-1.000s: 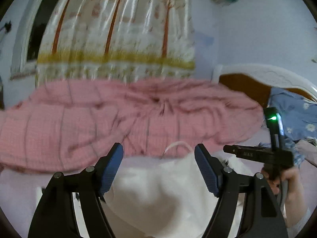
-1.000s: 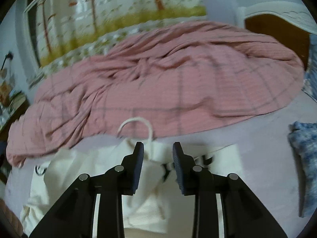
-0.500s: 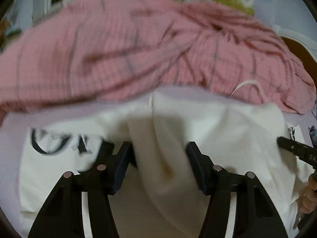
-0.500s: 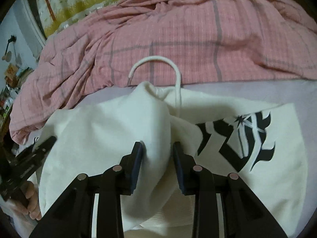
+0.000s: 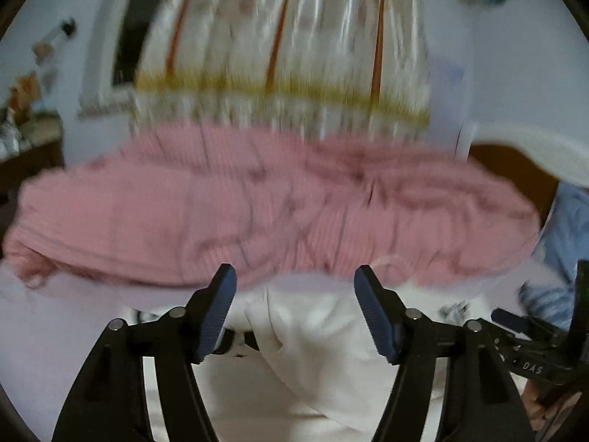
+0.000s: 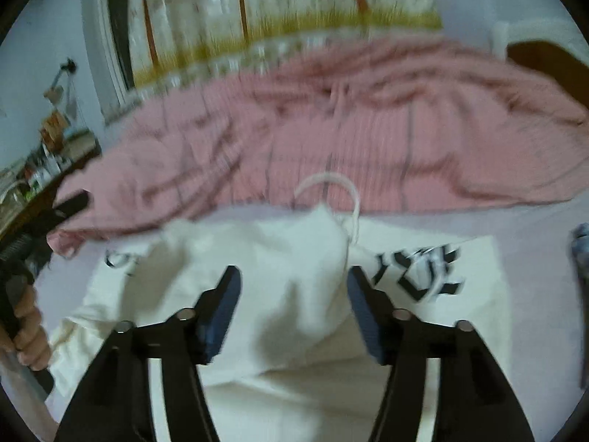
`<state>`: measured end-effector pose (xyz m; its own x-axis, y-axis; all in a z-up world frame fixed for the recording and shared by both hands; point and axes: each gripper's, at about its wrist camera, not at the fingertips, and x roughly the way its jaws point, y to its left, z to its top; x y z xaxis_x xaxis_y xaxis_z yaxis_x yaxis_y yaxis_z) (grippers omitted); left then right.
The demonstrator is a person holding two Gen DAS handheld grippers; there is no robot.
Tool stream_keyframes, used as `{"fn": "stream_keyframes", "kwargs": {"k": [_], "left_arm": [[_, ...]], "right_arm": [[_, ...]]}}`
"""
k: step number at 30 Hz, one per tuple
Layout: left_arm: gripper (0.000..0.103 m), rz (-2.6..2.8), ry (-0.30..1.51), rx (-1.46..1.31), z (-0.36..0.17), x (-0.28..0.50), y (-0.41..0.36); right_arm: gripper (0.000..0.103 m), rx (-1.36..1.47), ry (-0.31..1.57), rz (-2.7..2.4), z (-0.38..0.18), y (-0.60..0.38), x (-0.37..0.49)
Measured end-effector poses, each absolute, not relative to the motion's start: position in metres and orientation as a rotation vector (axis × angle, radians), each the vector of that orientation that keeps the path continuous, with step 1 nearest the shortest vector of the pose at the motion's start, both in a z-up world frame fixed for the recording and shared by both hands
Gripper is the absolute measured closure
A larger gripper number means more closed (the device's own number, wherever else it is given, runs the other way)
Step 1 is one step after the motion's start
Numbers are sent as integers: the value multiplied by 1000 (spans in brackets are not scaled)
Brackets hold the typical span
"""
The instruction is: Fold large clothes
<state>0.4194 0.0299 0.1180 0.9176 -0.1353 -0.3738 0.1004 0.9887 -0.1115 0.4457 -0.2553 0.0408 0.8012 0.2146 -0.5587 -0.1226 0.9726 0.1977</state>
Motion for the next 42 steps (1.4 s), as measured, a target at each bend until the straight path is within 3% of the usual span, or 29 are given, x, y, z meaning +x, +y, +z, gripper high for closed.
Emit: {"fn": "stream_keyframes", "kwargs": {"k": [3,7,10,17,20,24,27,32,35,39,42], "left_arm": [[33,-114,299,-83,151,351,30],[25,-102,258,-82,156,276,27],[22,-82,264,-58,150,238,34],[14,-46,299,-63,124,217,60],[0,10,332,-7,92,215,59],[0,40,352,85,46,229,55],[0,31,488,89,22,249,54],[0,32,713,50,-15,274,61],[0,131,694,21,-19,278,81],[0,249,624,1,-16,281,119],[0,199,699,-28,-34,297,141]], "right_arm": [[17,195,510,145,77,-263,390],[11,255,429,157,113,-275,319],[0,233,398,165,123,-278,275],[0,113,412,102,108,-277,226],[0,85,457,122,83,-277,227],[0,79,583,133,28,-275,249],[0,-44,674,90,6,-262,265],[0,-107,660,104,2,-248,258],[0,-113,753,73,-15,-245,272],[0,-139,697,-87,-15,-265,276],[0,-202,651,-216,-11,-292,276]]}}
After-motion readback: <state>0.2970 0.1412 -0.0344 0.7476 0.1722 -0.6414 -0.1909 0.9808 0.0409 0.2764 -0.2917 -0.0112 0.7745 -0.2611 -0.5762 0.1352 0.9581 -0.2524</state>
